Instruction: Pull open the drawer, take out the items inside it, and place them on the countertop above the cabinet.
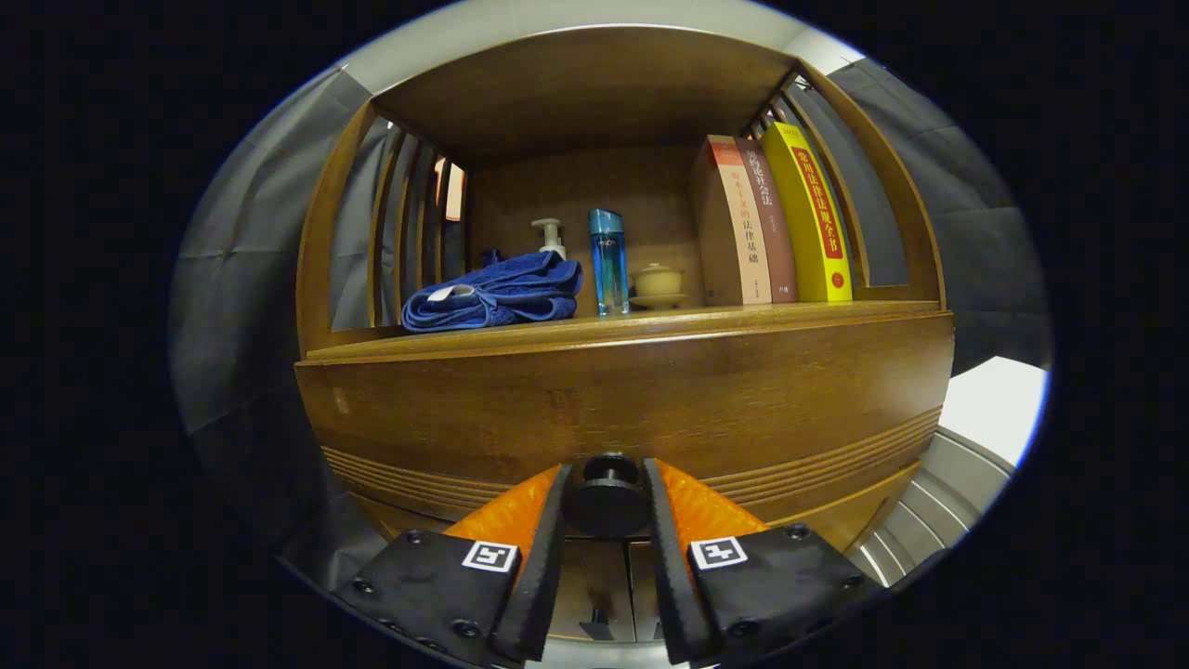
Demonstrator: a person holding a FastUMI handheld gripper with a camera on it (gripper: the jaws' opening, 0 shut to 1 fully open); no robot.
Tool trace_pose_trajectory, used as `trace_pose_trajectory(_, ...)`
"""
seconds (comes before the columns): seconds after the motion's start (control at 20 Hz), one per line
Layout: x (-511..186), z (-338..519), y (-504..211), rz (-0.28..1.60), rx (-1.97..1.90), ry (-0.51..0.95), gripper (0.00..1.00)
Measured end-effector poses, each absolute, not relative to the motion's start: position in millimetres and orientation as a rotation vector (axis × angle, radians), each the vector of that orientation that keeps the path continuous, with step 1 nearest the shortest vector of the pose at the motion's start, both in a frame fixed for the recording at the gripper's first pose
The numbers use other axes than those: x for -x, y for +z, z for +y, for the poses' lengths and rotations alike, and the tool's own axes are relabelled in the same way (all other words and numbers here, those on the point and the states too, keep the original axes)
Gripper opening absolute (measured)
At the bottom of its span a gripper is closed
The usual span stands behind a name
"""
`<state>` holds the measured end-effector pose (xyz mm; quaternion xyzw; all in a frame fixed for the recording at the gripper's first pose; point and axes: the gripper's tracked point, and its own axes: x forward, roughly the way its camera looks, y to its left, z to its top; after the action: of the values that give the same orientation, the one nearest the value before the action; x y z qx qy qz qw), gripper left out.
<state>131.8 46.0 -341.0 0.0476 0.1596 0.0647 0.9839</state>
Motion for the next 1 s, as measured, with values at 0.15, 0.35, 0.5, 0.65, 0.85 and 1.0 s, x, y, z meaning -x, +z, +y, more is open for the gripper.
trace_pose_trajectory(0.15,-137.4,44.6,-341.0,0.329,-0.130,0.132,0.48)
trace_pose_trajectory(0.35,-121.8,40.7,-338.5,0.351,-0.201,0.109,0.46)
trace_pose_trajectory(0.5,-102.3,40.8,-333.0,0.359,-0.225,0.115,0.46)
trace_pose_trajectory(0.65,-81.2,38.3,-326.8,0.378,-0.218,0.115,0.46)
trace_pose_trajectory(0.85,-52.5,36.7,-316.2,0.383,-0.210,0.110,0.46)
trace_pose_trajectory(1.0,-34.0,36.0,-309.8,0.377,-0.197,0.104,0.45)
